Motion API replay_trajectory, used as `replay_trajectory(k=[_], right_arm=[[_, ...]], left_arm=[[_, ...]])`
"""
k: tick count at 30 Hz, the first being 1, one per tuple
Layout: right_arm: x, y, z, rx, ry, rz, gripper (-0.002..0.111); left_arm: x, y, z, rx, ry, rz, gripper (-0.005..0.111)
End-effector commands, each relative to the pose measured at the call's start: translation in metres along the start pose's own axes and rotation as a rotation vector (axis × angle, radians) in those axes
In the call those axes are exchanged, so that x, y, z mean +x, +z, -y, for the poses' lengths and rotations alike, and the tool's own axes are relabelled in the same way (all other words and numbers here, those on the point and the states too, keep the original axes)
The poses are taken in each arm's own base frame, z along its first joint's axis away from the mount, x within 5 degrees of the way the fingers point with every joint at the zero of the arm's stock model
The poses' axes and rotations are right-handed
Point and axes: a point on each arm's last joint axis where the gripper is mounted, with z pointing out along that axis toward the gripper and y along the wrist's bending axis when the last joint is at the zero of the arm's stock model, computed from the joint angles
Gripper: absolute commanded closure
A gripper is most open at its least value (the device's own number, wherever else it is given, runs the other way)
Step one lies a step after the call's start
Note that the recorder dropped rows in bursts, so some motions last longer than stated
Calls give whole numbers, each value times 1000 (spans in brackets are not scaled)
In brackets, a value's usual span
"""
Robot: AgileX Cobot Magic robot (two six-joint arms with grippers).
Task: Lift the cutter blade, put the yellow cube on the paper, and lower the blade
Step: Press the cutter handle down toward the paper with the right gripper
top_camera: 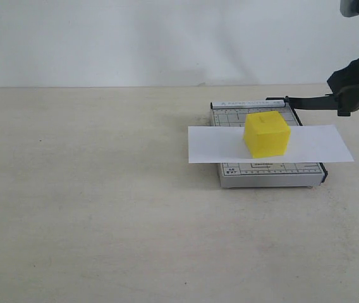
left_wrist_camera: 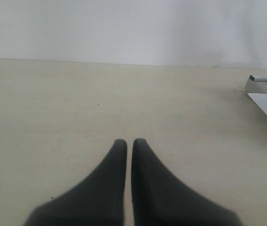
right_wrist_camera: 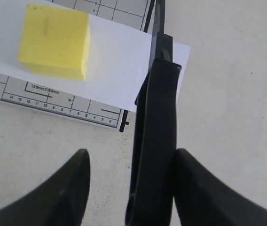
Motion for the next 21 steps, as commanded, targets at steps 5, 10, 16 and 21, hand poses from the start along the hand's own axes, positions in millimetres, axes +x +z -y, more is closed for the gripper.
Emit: replay_trajectory(k=[5, 10, 16, 21], right_arm=[[-3, 1, 0, -12, 7, 23, 59], [-3, 1, 0, -7, 10, 18, 94], [-3, -3, 0, -1, -6, 39, 108], [-3, -6, 0, 0, -5, 51, 108]], left_arm=[[1, 0, 0, -5, 6, 1, 102], [1, 0, 0, -5, 6, 1, 102], [1, 0, 0, -5, 6, 1, 102], [1, 0, 0, -5, 6, 1, 102]])
